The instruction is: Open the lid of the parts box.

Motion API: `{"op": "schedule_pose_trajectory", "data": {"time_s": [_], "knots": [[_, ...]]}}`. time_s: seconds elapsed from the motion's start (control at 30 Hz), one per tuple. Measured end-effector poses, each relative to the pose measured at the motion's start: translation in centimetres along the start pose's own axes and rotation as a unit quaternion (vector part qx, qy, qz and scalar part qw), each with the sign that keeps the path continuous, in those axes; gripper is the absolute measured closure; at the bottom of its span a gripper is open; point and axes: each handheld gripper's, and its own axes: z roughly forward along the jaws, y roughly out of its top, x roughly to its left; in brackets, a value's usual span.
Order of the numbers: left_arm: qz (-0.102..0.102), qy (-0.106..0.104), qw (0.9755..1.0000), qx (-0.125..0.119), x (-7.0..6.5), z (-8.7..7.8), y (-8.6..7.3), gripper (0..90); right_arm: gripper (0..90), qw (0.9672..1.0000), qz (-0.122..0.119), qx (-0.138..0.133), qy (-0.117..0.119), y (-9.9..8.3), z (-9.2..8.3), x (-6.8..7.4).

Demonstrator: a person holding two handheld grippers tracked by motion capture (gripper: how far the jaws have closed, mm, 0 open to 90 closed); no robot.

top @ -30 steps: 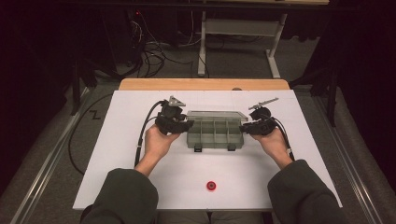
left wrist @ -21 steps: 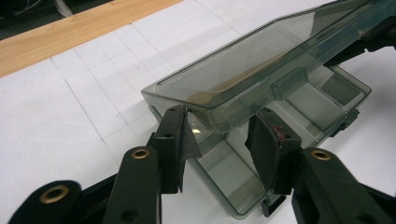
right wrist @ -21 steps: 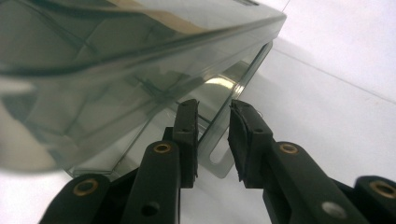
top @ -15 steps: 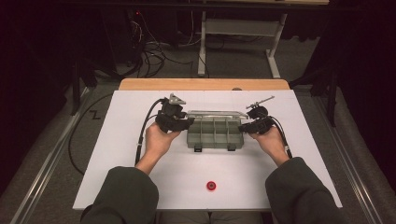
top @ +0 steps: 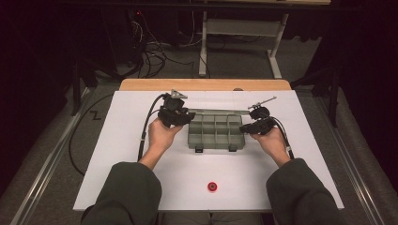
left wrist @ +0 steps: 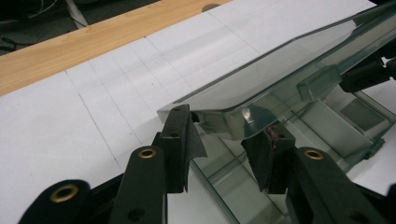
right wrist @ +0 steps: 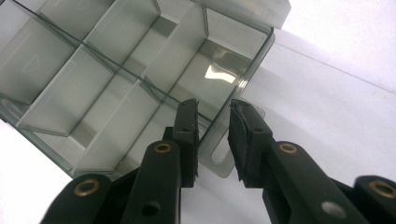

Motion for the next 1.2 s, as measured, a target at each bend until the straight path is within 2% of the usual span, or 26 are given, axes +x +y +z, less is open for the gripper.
{"op": "schedule_pose_trajectory", "data": {"time_s": [0.33, 0.53, 0.57, 0.67, 0.73, 1.0, 1.2], "knots": [[-0.014, -0.006, 0.9999, -0.004, 1.1, 0.9, 0.5, 67.2, 75.3, 1.0000, -0.004, -0.002, -0.002, 0.0, 0.0, 0.0], [-0.014, 0.001, 0.9999, -0.003, 1.3, 1.2, 0.9, 69.0, 75.3, 1.0000, -0.005, -0.002, -0.002, -0.1, 0.0, 0.0], [-0.007, 0.001, 1.0000, 0.005, 1.5, 1.2, 0.9, 69.4, 75.3, 1.0000, -0.005, -0.002, -0.002, 0.0, 0.0, 0.0], [-0.012, 0.002, 0.9999, 0.005, 1.7, 1.5, 1.0, 70.0, 75.3, 1.0000, -0.003, 0.000, -0.001, 0.0, 0.0, 0.0], [-0.022, 0.005, 0.9998, -0.003, 1.8, 1.9, 1.1, 70.2, 75.3, 1.0000, -0.002, 0.001, 0.000, 0.0, 0.0, 0.0], [-0.029, 0.014, 0.9994, 0.010, 2.3, 3.3, 1.1, 70.8, 75.3, 1.0000, -0.004, 0.002, -0.003, 0.0, 0.0, 0.1], [-0.037, 0.019, 0.9991, 0.009, 2.7, 4.1, 1.1, 72.0, 75.5, 0.9999, -0.009, 0.004, -0.006, 0.1, 0.0, 0.2]]}}
